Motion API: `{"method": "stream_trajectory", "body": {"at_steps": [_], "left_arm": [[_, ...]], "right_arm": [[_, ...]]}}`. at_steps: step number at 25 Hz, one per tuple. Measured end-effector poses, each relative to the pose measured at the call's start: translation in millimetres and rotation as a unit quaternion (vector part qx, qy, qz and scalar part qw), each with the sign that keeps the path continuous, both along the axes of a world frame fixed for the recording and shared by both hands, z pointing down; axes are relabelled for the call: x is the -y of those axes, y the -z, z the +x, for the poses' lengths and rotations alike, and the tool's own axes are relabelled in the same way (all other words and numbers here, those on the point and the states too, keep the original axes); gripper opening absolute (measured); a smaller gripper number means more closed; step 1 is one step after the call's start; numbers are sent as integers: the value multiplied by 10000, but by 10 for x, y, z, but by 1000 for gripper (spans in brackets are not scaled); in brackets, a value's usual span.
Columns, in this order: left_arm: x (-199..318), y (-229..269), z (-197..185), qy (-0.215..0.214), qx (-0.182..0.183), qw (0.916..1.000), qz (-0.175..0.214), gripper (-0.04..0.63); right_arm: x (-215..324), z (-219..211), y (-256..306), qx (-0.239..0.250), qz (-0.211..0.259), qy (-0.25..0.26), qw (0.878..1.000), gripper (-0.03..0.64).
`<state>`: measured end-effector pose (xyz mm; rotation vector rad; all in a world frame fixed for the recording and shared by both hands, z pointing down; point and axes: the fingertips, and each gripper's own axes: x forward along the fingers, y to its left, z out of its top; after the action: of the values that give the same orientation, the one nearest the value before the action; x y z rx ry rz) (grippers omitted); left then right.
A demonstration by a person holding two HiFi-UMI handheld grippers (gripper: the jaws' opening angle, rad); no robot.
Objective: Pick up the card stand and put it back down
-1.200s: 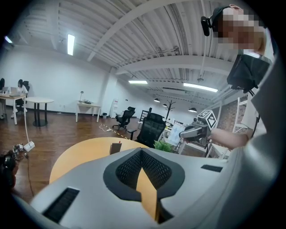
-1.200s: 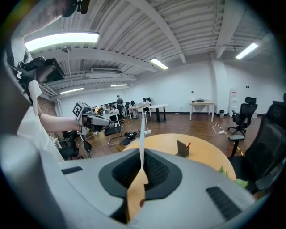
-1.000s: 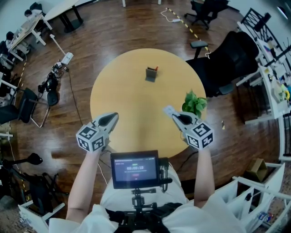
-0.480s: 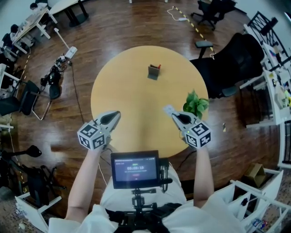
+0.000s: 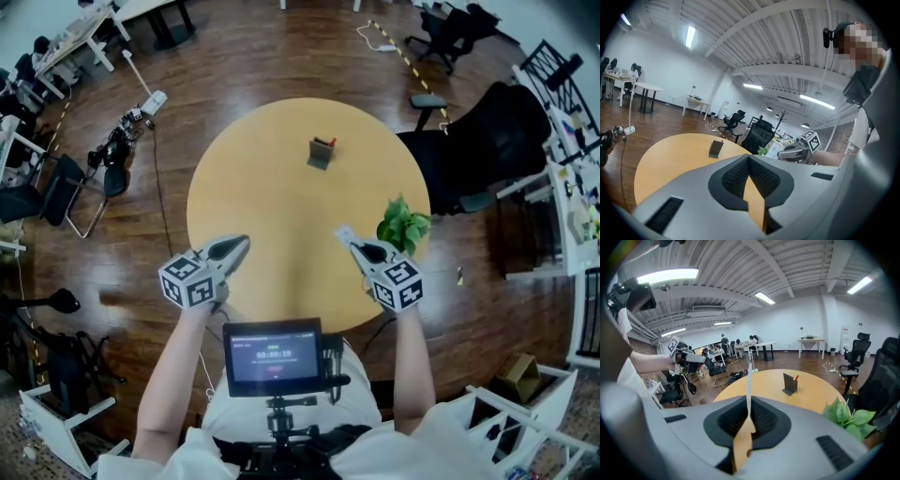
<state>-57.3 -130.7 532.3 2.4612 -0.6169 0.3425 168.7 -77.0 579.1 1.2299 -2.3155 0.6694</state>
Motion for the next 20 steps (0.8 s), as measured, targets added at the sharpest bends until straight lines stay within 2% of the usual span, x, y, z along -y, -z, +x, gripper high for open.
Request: {"method": "stream_trajectory", "body": {"at_steps": [10,14,20], "left_arm": [[-35,-286,-26,83,231,9997,-47,2],[-76,-337,49,56,186,9998,-60,2],[-108,-461,86,190,132,9996,-130,2]], "right_arm": [[106,77,-57,120,165,-339,9992,31],[115,126,-123,162,56,-468,9988,31],[164,51,-285,88,71,-393,9992,31]]}}
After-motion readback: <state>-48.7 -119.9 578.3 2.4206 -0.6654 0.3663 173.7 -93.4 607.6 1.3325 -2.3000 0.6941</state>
